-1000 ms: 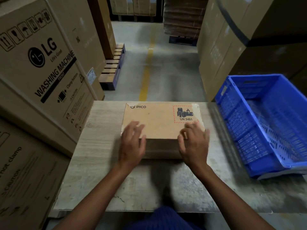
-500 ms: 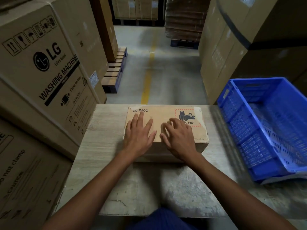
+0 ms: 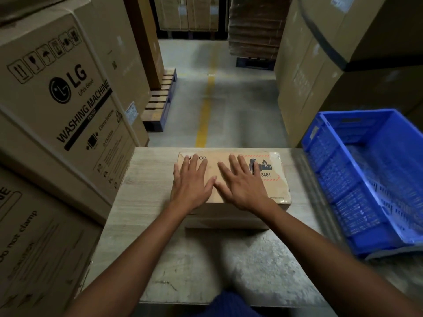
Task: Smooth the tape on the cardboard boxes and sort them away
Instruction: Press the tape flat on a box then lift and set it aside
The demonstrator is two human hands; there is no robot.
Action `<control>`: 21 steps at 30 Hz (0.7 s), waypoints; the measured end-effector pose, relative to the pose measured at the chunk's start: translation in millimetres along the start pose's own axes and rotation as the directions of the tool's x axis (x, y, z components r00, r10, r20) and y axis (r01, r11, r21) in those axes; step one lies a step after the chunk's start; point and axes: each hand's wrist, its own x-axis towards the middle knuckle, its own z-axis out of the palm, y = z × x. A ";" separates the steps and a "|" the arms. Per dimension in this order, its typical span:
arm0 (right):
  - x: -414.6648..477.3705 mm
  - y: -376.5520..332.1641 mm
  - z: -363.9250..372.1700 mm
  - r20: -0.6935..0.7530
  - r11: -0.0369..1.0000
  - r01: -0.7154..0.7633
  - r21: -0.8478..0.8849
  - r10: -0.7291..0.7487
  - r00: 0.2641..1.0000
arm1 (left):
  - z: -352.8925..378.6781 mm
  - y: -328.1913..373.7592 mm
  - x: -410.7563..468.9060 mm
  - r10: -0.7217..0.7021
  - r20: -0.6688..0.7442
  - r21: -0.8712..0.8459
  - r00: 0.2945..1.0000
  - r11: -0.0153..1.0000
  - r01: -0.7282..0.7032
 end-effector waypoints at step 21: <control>-7.0 52.1 -11.3 -0.170 0.837 -0.455 0.304 0.518 0.838 | -3.5 -21.2 19.8 -0.094 -0.114 -0.216 0.989 0.974 0.068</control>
